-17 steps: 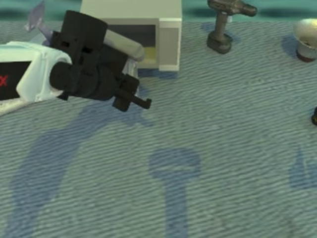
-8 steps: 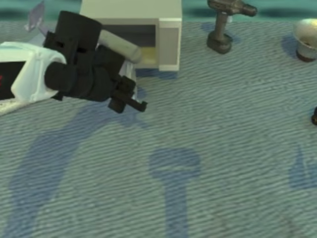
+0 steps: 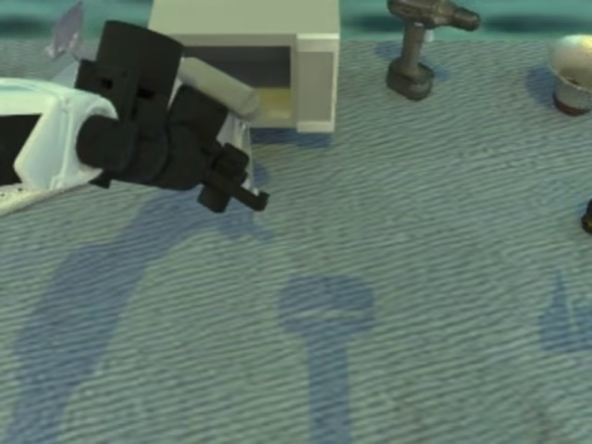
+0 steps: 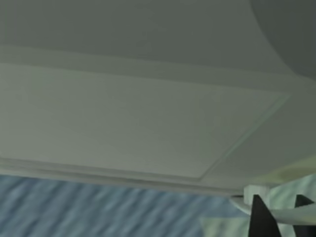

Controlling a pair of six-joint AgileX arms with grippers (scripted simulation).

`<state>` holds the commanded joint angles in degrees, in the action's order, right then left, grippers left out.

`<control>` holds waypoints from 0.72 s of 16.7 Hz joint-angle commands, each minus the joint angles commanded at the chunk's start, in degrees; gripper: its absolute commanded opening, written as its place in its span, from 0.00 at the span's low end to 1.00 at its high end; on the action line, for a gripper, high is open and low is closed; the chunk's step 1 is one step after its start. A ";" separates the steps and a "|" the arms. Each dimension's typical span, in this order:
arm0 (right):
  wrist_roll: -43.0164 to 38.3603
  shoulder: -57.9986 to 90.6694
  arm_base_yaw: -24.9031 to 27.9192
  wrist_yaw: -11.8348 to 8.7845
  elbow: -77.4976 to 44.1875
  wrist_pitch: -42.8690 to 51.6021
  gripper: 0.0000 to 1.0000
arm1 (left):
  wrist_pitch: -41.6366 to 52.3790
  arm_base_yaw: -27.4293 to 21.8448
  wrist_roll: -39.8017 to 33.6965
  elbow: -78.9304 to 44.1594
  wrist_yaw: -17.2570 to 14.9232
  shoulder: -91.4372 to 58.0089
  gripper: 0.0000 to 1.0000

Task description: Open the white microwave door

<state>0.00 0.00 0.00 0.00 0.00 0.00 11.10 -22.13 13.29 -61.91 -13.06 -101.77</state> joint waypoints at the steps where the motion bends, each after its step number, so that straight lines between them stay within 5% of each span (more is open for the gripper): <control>1: 0.00 0.00 0.00 0.00 0.00 0.00 1.00 | 0.00 0.00 0.00 0.00 0.00 0.00 0.00; 12: 0.00 0.00 0.00 0.00 0.00 0.00 1.00 | 0.00 0.00 0.00 0.00 0.00 0.00 0.00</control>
<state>0.00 0.00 0.00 0.00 0.00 0.00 11.10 -22.13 13.29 -61.91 -13.06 -101.77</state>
